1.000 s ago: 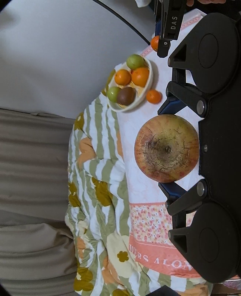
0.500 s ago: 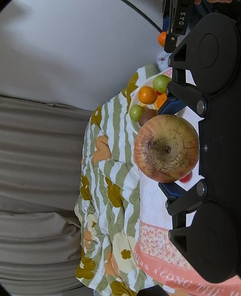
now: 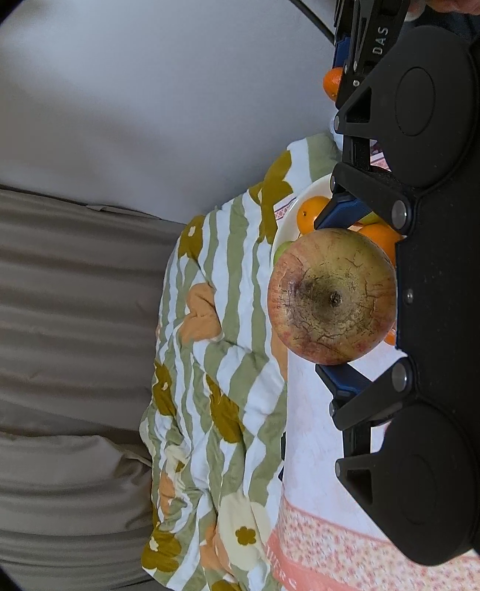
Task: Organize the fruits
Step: 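Carry the big apple and mandarin to the white bowl and release them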
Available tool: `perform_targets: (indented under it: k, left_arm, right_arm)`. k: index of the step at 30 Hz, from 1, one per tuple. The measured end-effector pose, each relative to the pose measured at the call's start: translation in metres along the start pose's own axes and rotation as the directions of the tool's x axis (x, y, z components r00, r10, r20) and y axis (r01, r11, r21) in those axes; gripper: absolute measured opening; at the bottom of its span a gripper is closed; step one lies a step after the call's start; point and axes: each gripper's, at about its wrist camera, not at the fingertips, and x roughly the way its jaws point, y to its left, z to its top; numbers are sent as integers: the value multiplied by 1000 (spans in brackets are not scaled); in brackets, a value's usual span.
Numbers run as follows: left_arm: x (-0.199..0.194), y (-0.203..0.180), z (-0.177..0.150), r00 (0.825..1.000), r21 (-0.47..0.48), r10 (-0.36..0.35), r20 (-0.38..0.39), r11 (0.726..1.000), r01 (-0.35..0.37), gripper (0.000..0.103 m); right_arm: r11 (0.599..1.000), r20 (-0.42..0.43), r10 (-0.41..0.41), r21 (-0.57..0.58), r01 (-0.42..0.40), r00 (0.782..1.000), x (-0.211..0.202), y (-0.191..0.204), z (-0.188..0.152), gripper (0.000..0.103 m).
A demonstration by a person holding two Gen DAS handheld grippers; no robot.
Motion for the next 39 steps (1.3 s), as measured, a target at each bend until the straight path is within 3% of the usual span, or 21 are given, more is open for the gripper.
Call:
perform_targets:
  k: [11, 20, 22, 24, 31, 39]
  left_arm:
    - [78, -3, -4, 997, 35, 16, -70, 999, -14, 79]
    - [107, -7, -10, 991, 67, 10, -132, 998, -1, 80]
    - [106, -7, -10, 992, 74, 7, -123, 997, 2, 97]
    - [97, -8, -9, 997, 81, 1, -79, 997, 6, 101]
    - [81, -6, -4, 997, 103, 11, -80, 995, -3, 101]
    - [55, 16, -4, 997, 66, 43, -69, 997, -38, 102]
  right_arm:
    - [999, -59, -3, 45, 6, 998, 54, -16, 4, 50]
    - [998, -90, -10, 63, 16, 996, 77, -20, 5, 50]
    - [998, -92, -8, 69, 14, 996, 79, -21, 7, 50]
    - [997, -91, -4, 71, 11, 996, 81, -20, 10, 50]
    - [998, -90, 28, 65, -22, 996, 86, -10, 20, 50]
    - [995, -90, 97, 17, -96, 991, 98, 16, 29, 50]
